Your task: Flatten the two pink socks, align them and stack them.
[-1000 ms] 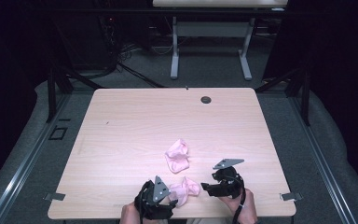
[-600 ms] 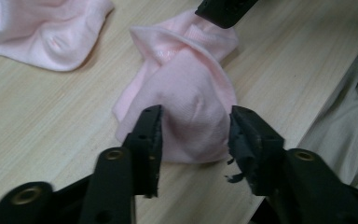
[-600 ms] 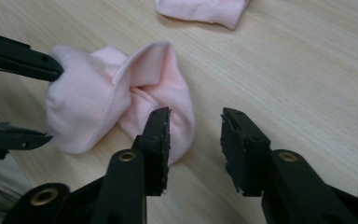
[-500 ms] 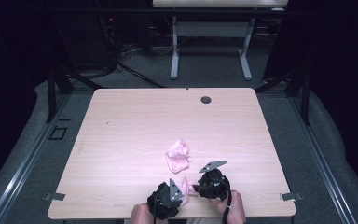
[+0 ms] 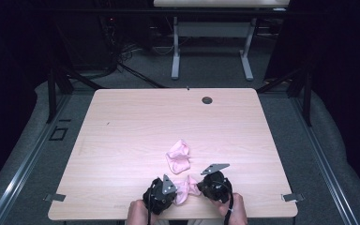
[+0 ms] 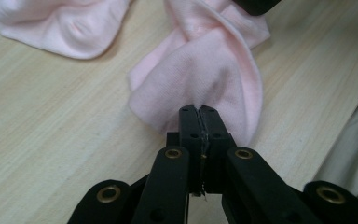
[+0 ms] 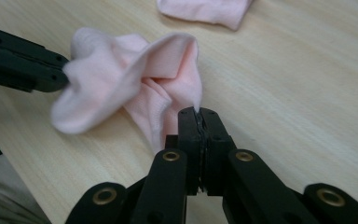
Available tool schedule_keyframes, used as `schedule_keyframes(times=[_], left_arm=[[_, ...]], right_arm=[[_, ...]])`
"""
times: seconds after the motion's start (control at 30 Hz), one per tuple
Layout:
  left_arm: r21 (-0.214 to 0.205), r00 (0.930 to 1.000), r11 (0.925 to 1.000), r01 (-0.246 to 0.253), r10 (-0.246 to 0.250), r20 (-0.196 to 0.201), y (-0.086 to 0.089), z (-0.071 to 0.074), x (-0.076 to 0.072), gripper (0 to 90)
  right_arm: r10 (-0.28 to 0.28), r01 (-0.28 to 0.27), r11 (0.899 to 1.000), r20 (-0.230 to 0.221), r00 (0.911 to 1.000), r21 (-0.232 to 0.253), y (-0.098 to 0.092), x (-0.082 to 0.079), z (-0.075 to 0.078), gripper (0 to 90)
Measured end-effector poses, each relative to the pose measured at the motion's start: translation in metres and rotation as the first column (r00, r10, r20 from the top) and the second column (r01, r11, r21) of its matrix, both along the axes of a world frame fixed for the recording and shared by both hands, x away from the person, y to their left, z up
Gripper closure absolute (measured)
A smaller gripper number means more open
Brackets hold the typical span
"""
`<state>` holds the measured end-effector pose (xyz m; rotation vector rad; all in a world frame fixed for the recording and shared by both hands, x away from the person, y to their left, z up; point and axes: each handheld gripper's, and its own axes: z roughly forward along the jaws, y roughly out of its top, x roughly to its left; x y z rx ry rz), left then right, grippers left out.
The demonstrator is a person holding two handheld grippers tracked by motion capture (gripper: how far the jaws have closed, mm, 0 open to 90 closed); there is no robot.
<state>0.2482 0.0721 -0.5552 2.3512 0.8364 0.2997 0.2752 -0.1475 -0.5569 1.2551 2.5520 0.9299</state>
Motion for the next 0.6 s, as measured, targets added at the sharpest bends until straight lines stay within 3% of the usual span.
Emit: schedule_keyframes(times=[0.2,0.3,0.4,0.5,0.6], left_arm=[[-0.077,0.9997,0.9968,-0.020,0.021,0.008,0.020,0.024,0.018,89.9],[-0.098,0.9998,0.9951,-0.011,0.012,0.012,0.023,0.034,0.025,89.9],[-0.104,1.0000,0.9945,-0.009,0.009,0.002,0.023,0.034,0.030,89.9],[-0.082,0.9995,0.9966,0.006,-0.008,-0.030,0.020,0.024,0.031,89.8],[-0.047,0.9980,0.9988,0.011,-0.014,-0.062,0.021,0.013,0.032,89.7]], right_arm=[[-0.043,0.046,0.999,0.109,0.9931,-0.021,-0.014,-0.003,0.019,88.6],[-0.061,0.071,0.996,0.186,0.9807,-0.048,-0.020,-0.005,0.037,88.6],[-0.065,0.084,0.994,0.243,0.9678,-0.067,-0.027,-0.007,0.052,88.5],[-0.046,0.063,0.995,0.218,0.9749,-0.075,-0.030,-0.006,0.050,88.2],[-0.001,0.013,0.997,0.152,0.9883,-0.081,-0.026,-0.008,0.035,87.9]])
